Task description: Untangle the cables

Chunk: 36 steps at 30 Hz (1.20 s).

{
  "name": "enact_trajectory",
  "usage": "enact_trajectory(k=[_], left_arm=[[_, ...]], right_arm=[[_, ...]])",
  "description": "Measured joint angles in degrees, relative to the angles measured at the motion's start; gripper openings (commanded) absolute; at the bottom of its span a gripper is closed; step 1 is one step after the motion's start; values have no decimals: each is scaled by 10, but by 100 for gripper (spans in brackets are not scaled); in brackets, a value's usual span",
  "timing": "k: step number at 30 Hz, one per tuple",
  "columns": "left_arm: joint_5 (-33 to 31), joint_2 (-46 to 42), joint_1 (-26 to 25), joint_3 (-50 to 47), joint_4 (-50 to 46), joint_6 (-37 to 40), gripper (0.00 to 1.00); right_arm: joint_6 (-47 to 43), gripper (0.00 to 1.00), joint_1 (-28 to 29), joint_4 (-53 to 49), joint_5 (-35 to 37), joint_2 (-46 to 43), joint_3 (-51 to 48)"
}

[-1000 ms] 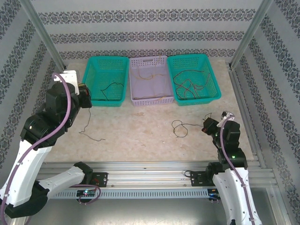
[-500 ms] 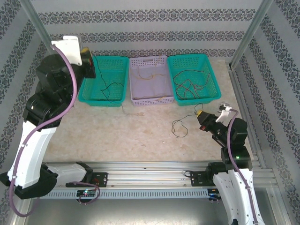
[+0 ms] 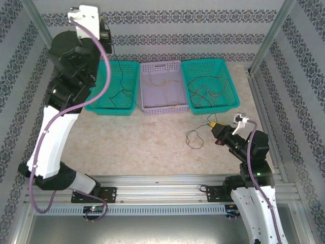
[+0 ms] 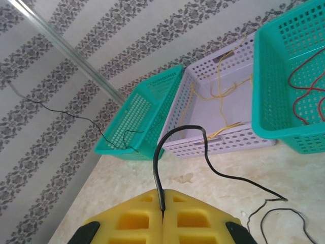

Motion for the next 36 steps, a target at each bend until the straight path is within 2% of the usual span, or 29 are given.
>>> enact_trajectory(k=[10, 20, 36], left_arm=[[18, 75, 70, 1, 30, 3, 0], [63, 147, 167, 3, 38, -65, 0], [67, 293, 183, -60, 63, -91, 0]], right_arm=[[-7, 0, 24, 4, -19, 12, 18], [-18, 0, 67, 18, -21, 33, 18], [-45, 0, 129, 27, -1, 57, 18]])
